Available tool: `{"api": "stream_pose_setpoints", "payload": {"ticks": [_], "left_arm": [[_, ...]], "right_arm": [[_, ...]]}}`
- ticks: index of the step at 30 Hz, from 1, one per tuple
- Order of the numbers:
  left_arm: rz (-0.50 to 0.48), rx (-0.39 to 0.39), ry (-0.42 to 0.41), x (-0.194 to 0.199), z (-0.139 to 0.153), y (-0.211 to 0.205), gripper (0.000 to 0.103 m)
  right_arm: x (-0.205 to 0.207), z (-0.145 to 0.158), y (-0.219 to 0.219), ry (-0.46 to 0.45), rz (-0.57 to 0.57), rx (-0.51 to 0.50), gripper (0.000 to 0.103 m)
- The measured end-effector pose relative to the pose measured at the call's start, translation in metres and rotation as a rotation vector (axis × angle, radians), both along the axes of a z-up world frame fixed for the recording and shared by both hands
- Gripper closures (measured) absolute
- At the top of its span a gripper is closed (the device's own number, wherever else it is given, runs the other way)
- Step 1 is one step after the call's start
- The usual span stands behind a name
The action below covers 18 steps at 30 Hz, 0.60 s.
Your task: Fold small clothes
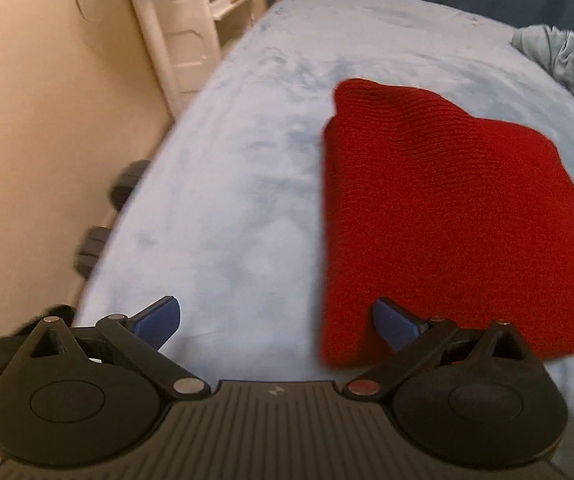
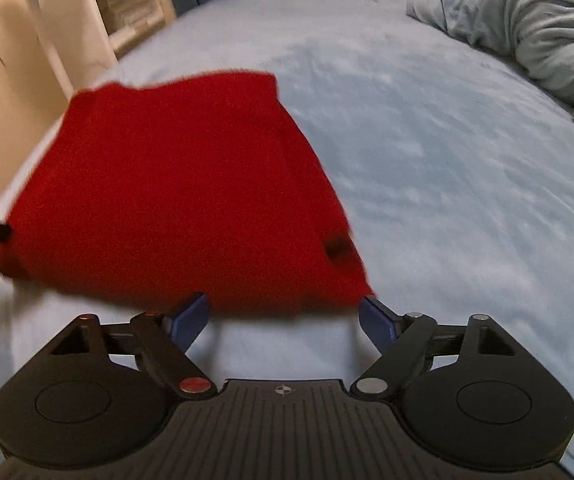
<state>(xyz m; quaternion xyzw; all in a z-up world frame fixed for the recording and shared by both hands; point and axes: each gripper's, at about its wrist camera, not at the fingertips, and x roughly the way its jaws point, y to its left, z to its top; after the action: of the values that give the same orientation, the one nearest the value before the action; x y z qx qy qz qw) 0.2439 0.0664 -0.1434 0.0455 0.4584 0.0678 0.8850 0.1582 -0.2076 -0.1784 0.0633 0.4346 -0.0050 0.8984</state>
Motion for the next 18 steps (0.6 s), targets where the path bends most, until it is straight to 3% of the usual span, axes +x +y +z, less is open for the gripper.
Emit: {"api": "stream_pose_setpoints", "payload": {"ticks": [4, 12, 18], "left_arm": [[-0.019, 0.052, -0.055, -0.036, 0.028, -0.007, 0.0], [-0.123, -0.029, -0.1, -0.109, 0.071, -0.058, 0.0], [-0.073, -0.044, -0.112, -0.144, 0.083, -0.067, 0.0]], "right_arm": [[-0.037, 0.034, -0.007, -0.058, -0.015, 0.006, 0.02], [-0.098, 0.096, 0.019, -0.19, 0.009, 0.036, 0.017], [-0.13, 0.112, 0.044, -0.206, 0.012, -0.003, 0.017]]}}
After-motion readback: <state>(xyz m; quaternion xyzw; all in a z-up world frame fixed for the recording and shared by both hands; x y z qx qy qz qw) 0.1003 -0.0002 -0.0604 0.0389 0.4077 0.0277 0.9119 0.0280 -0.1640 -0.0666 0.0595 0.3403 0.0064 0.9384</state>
